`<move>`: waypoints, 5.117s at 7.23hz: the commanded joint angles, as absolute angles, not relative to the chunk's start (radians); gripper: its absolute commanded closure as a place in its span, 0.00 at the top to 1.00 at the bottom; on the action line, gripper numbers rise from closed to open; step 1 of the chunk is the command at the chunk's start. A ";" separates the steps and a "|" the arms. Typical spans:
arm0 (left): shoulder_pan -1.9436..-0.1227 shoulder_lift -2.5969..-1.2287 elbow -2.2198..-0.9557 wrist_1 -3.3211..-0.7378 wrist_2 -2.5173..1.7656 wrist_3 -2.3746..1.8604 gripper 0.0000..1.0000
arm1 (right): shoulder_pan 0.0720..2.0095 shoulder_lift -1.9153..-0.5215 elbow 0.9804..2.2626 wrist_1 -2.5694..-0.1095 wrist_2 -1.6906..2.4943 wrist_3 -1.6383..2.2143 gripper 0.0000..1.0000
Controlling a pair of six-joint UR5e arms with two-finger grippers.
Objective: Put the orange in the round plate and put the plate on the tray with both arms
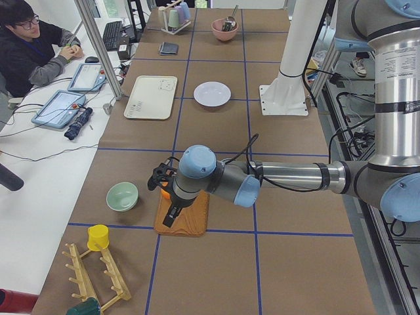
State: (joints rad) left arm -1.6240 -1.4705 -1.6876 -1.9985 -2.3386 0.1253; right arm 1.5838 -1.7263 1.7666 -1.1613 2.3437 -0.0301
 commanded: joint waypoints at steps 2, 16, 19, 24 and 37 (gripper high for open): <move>-1.624 -1.520 -1.655 -2.051 -2.341 0.104 0.99 | 1.586 -1.756 1.744 -0.971 2.434 0.017 1.00; -1.180 -1.600 -1.527 -2.307 -2.134 -0.459 0.99 | 0.647 -1.614 2.020 -1.120 1.658 1.200 1.00; -1.134 -1.683 -1.399 -2.375 -2.131 -0.488 0.99 | 0.644 -1.614 2.016 -1.118 1.657 1.200 1.00; -1.089 -1.714 -1.318 -2.378 -2.066 -0.495 0.99 | 0.643 -1.611 2.013 -1.118 1.657 1.200 1.00; -0.872 -2.018 -1.890 -1.683 -1.951 -0.962 0.00 | 0.597 -1.394 2.006 -1.120 1.615 1.200 1.00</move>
State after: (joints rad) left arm -0.9953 -1.9143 -1.8739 -1.7888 -2.0500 -0.8332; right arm 0.6184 -1.4121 2.0049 -1.1096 1.6128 1.1985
